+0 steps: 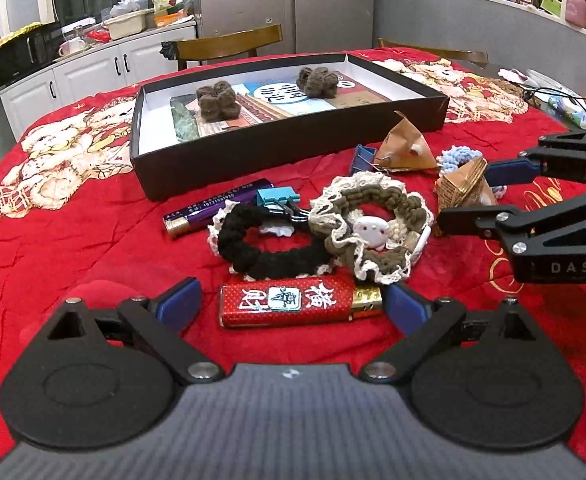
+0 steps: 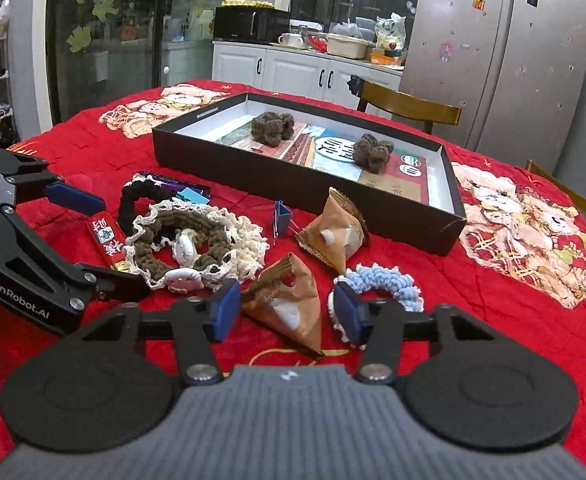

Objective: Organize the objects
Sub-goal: 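Grasp the red printed tube with the left tool while the right tool grasps a paper triangle, then carry the red tube and paper triangle into the box and release both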

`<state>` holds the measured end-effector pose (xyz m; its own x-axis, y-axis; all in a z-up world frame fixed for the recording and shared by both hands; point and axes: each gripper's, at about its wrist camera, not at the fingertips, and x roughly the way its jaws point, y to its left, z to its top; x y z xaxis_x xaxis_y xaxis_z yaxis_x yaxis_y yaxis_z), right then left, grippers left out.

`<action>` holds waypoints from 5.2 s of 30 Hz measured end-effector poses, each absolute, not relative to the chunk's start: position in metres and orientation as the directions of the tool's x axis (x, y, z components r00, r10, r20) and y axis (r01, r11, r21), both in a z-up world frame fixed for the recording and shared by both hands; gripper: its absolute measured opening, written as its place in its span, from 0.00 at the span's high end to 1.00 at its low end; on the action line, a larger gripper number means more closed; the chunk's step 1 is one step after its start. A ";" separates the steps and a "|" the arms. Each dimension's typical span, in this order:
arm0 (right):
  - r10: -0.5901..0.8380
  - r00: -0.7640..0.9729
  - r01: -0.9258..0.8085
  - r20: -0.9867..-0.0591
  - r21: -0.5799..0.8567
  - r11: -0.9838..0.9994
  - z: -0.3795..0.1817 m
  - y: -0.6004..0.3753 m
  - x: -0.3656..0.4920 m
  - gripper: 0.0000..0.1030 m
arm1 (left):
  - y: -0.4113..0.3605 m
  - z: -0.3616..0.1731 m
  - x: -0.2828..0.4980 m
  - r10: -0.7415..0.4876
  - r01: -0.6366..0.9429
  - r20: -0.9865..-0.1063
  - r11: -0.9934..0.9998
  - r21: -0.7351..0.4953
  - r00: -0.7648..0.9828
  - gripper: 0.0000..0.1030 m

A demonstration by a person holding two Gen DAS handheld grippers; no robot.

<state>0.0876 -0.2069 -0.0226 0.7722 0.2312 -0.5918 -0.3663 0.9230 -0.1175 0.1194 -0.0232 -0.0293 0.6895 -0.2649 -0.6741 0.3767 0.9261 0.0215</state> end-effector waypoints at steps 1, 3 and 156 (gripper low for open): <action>0.233 0.772 -0.367 -0.591 -0.115 0.923 -0.023 -0.207 0.088 0.42 | -0.023 -0.029 0.120 -0.265 0.376 -0.674 0.926 0.021 0.690 0.05; 0.238 0.771 -0.369 -0.591 -0.110 0.923 -0.023 -0.208 0.089 0.50 | -0.023 -0.029 0.120 -0.264 0.374 -0.672 0.927 0.020 0.692 0.08; 0.145 0.792 -0.205 -0.594 -0.034 0.978 -0.007 -0.265 0.315 0.28 | -0.099 0.000 0.375 -0.107 0.274 -0.661 0.949 0.154 0.743 0.11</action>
<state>0.3152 -0.2654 -0.0075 0.7915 0.1454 -0.5936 -0.2049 0.9782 -0.0337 0.3749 -0.0987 0.0000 0.7427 -0.1068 -0.6610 0.2739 0.9493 0.1544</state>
